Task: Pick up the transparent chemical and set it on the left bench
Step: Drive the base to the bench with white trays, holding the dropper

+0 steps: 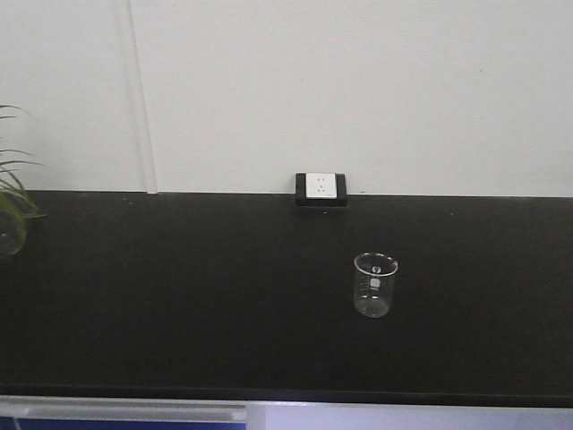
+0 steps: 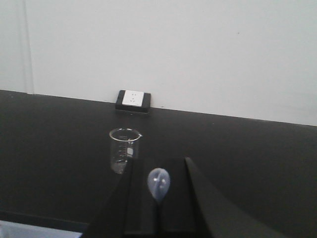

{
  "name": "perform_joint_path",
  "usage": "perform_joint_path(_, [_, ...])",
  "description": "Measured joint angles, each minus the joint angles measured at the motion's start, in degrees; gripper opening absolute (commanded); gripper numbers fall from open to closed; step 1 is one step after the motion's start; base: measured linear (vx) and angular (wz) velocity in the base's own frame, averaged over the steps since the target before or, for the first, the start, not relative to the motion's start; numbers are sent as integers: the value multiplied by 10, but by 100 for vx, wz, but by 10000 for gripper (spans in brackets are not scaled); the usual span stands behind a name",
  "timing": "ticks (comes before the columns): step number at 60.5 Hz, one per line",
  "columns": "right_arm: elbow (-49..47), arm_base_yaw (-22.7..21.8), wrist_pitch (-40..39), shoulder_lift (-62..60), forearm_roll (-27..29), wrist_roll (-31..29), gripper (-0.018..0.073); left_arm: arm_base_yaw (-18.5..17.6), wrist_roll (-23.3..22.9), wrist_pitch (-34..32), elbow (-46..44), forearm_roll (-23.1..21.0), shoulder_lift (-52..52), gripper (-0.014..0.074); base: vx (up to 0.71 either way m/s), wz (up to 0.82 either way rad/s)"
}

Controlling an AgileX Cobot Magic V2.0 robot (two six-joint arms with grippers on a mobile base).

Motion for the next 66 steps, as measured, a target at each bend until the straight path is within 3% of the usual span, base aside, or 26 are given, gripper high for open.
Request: perform_joint_path(66, [0, 0, 1, 0, 0, 0, -3, 0, 0, 0, 0, 0, 0, -3, -27, 56])
